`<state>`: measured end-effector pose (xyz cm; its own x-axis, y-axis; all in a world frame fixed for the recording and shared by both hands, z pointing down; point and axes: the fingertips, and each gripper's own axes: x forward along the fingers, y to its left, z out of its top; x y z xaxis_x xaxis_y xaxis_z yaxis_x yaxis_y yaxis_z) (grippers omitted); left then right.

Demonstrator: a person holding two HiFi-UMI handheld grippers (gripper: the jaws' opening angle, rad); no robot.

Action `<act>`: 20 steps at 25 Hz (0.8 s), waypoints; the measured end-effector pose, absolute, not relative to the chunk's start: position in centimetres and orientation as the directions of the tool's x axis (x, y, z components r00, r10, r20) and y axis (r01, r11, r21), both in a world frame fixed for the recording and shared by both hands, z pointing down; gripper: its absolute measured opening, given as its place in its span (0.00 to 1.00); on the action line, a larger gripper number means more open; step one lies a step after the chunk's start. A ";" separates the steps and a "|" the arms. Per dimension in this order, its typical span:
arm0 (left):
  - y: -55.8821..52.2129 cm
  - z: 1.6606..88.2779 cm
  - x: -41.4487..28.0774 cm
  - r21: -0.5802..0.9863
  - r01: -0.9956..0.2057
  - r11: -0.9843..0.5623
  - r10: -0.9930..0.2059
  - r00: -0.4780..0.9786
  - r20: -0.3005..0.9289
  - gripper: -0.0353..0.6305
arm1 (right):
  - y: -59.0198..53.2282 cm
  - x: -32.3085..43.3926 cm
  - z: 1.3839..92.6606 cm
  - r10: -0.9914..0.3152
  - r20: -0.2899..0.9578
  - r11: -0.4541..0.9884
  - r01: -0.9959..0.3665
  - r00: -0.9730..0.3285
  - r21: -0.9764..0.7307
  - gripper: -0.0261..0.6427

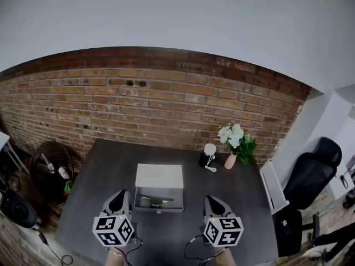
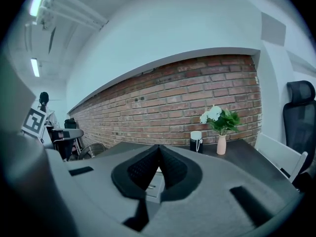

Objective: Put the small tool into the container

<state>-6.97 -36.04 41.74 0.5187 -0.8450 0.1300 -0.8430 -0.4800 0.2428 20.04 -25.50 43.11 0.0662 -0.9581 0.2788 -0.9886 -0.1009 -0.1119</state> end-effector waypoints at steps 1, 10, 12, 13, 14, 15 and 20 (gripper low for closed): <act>-36.1 41.8 -6.8 0.242 -0.843 -0.481 -0.844 0.519 0.132 0.06 | -25.5 20.2 43.0 -0.958 0.276 -0.104 -0.988 0.070 -0.111 0.04; -36.5 42.3 -6.9 0.249 -0.848 -0.468 -0.849 0.510 0.140 0.06 | -25.9 20.0 42.7 -0.955 0.289 -0.090 -0.994 0.068 -0.065 0.04; -36.6 42.5 -6.9 0.250 -0.848 -0.467 -0.848 0.510 0.145 0.06 | -26.0 20.1 42.9 -0.953 0.295 -0.093 -0.994 0.070 -0.064 0.04; -36.6 42.6 -7.0 0.251 -0.848 -0.466 -0.848 0.510 0.147 0.06 | -26.0 20.1 42.9 -0.952 0.298 -0.093 -0.994 0.071 -0.062 0.04; -36.7 42.7 -7.0 0.251 -0.849 -0.466 -0.848 0.509 0.149 0.06 | -25.9 20.1 43.0 -0.951 0.301 -0.092 -0.994 0.071 -0.058 0.04; -36.7 42.8 -7.0 0.251 -0.849 -0.465 -0.848 0.509 0.151 0.06 | -25.9 20.1 43.0 -0.950 0.303 -0.092 -0.994 0.072 -0.053 0.04; -36.9 43.3 -6.7 0.254 -0.847 -0.467 -0.843 0.513 0.159 0.06 | -25.8 20.2 43.2 -0.948 0.310 -0.094 -0.995 0.077 -0.040 0.04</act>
